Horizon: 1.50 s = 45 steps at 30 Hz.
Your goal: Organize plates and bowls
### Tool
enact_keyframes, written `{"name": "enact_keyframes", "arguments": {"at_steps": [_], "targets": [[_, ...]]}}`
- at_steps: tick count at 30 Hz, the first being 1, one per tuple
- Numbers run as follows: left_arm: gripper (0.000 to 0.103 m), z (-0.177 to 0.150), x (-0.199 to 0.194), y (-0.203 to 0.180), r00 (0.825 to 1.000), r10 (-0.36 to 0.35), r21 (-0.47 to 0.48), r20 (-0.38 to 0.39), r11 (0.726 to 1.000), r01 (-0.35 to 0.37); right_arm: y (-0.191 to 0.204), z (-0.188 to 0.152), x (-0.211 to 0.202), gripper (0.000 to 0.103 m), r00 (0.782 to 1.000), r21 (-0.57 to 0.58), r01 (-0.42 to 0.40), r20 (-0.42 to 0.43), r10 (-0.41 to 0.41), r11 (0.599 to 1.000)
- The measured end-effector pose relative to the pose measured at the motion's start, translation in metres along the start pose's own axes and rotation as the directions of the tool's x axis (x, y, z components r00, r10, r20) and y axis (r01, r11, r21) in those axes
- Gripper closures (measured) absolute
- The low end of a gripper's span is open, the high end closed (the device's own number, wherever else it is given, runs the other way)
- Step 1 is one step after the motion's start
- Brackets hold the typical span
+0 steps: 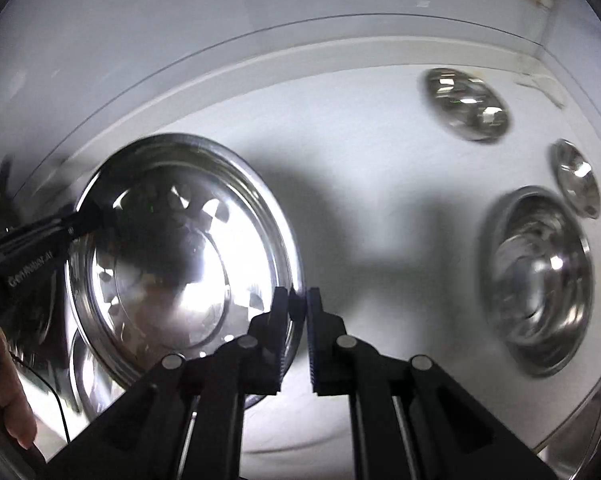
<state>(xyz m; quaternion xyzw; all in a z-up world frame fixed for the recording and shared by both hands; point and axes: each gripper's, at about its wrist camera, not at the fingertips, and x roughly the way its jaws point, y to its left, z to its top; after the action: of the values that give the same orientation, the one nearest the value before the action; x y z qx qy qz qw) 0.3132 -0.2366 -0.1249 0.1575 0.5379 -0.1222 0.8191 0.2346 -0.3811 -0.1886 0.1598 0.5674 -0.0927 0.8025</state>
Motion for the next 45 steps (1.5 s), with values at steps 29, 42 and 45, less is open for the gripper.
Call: {"name": "enact_keyframes", "arguments": {"at_steps": [29,42,45], "targets": [[0.089,-0.149,0.068,0.121,0.963,0.058,-0.159,-0.264,0.982,-0.103,0.139,-0.076,0.077,0.091,0.974,-0.266,-0.094,-0.225,0.033,0.960],[0.049,-0.092,0.019,0.117,0.987,-0.086,-0.223,-0.134,0.973,0.055,0.097,-0.018,0.030,0.060,0.991,-0.149,-0.120,-0.068,0.111,0.981],[0.049,-0.055,0.026,0.104,0.986,-0.123,-0.221,-0.113,0.970,0.096,0.076,0.013,0.030,0.060,0.994,-0.085,-0.104,-0.025,0.102,0.991]]}}
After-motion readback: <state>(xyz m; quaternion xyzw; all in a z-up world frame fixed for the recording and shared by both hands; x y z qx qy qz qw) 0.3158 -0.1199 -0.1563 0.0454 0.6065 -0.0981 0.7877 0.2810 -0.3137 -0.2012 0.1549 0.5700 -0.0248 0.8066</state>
